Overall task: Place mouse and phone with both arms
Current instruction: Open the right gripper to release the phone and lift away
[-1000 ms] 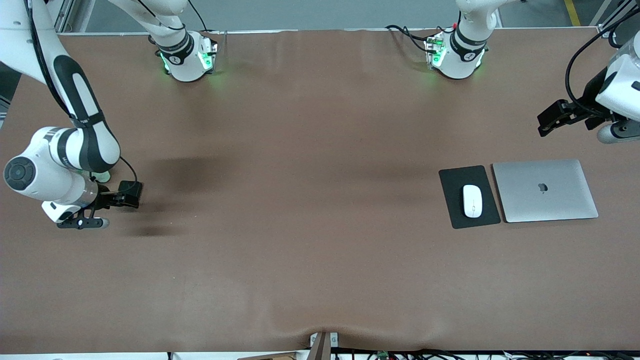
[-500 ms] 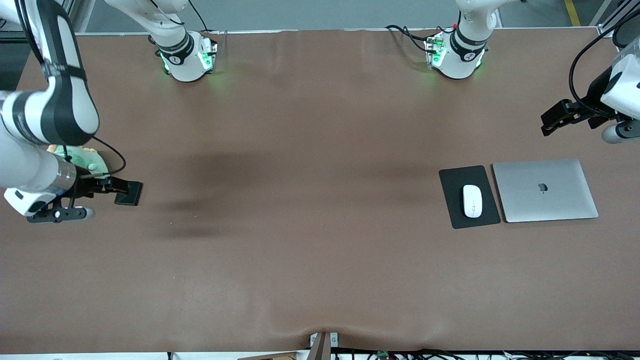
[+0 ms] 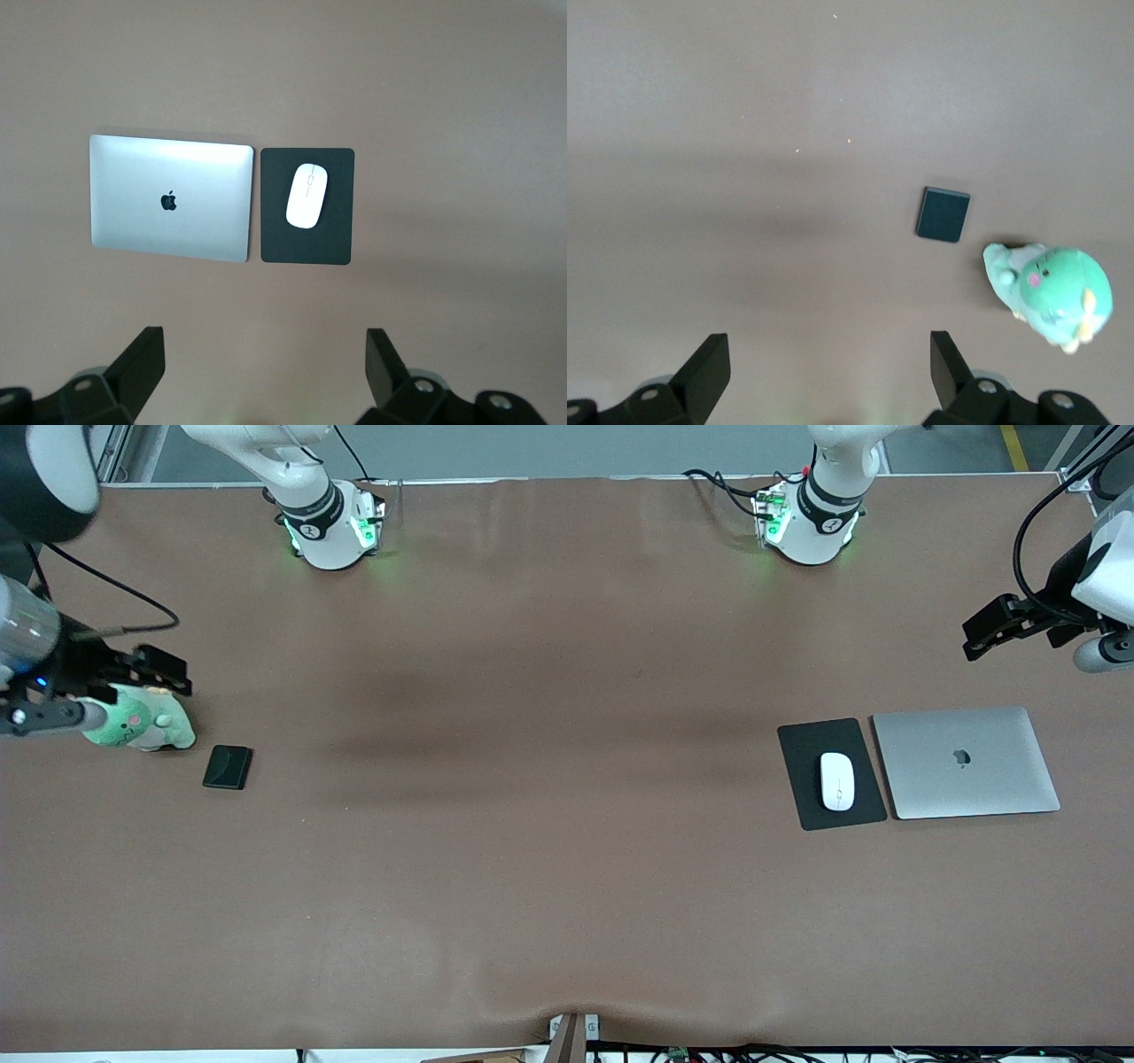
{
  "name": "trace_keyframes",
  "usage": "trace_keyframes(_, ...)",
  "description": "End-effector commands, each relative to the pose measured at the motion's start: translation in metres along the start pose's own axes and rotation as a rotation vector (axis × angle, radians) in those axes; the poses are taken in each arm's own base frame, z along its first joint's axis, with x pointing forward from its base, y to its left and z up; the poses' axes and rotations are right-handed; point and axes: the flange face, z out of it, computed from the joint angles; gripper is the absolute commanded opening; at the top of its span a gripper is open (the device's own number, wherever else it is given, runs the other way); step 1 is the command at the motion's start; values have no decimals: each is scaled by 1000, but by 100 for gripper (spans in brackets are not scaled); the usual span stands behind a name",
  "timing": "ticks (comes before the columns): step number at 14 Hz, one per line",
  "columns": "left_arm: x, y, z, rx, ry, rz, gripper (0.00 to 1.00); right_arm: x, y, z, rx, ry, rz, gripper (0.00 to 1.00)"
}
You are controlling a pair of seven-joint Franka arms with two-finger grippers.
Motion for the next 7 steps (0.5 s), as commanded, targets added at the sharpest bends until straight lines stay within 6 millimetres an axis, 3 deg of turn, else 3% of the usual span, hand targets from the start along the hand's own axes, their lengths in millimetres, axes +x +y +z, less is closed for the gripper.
trace_keyframes(1, -8, -2, -9, -14, -5, 0, 100, -25, -14, -40, 9, -20, 73, 100)
trace_keyframes(4, -8, -1, -14, -16, 6, 2, 100, -44, -12, -55, 9, -15, 82, 100)
trace_keyframes(7, -10, 3, -16, -17, 9, 10, 100, -45, -11, -54, 9, -8, 83, 100)
